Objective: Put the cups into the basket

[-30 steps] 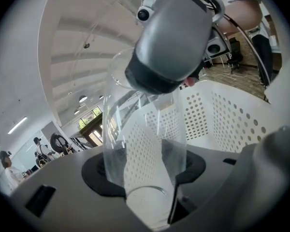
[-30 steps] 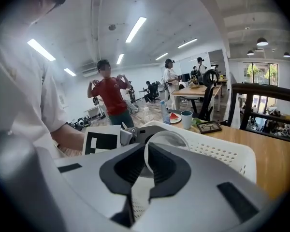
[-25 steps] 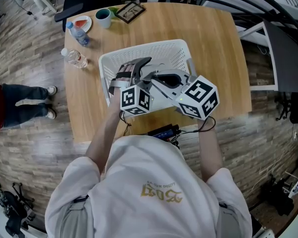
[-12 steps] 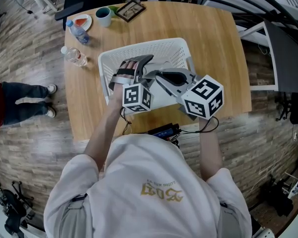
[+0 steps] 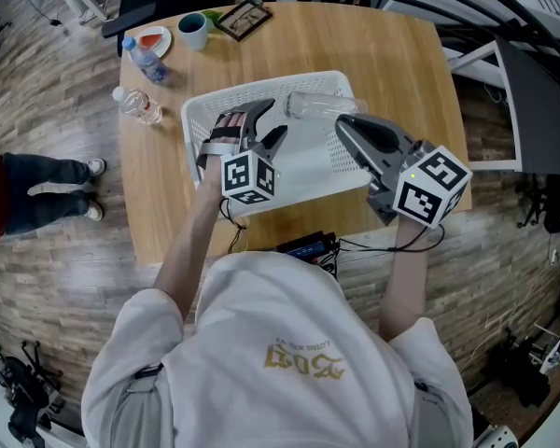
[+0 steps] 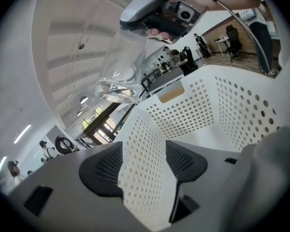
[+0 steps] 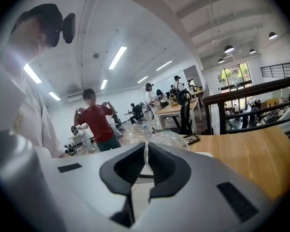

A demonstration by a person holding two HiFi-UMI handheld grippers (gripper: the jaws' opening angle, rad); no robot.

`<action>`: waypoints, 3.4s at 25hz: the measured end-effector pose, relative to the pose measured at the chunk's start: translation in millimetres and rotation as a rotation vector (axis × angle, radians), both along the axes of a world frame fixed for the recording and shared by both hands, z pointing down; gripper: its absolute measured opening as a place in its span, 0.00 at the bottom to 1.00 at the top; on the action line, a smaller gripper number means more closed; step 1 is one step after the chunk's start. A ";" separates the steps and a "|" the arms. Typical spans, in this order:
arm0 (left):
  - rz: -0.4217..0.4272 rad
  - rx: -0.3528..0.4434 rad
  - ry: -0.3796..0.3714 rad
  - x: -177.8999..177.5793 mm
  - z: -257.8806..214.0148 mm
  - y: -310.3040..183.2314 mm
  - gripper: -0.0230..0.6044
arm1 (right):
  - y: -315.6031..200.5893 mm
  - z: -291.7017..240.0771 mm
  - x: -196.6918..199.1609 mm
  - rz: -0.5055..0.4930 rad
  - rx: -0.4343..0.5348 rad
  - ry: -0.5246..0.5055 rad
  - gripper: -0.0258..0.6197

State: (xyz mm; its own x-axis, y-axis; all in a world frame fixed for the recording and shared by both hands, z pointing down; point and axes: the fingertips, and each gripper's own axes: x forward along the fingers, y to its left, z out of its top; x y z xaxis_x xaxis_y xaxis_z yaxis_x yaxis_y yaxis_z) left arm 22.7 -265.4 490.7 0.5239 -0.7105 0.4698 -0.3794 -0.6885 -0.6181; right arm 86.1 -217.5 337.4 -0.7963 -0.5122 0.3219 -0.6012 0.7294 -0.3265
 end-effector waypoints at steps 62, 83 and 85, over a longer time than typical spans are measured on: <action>-0.399 -0.392 0.505 -36.7 28.6 -22.0 0.05 | -5.7 240.1 -43.3 -0.382 -0.186 0.941 0.08; -0.363 -0.502 0.428 -25.9 49.2 -7.5 0.05 | -13.0 245.3 -43.0 -0.395 -0.069 1.046 0.09; -0.359 -0.503 0.430 -25.7 48.0 -7.6 0.05 | -11.6 245.5 -43.2 -0.402 -0.079 1.038 0.13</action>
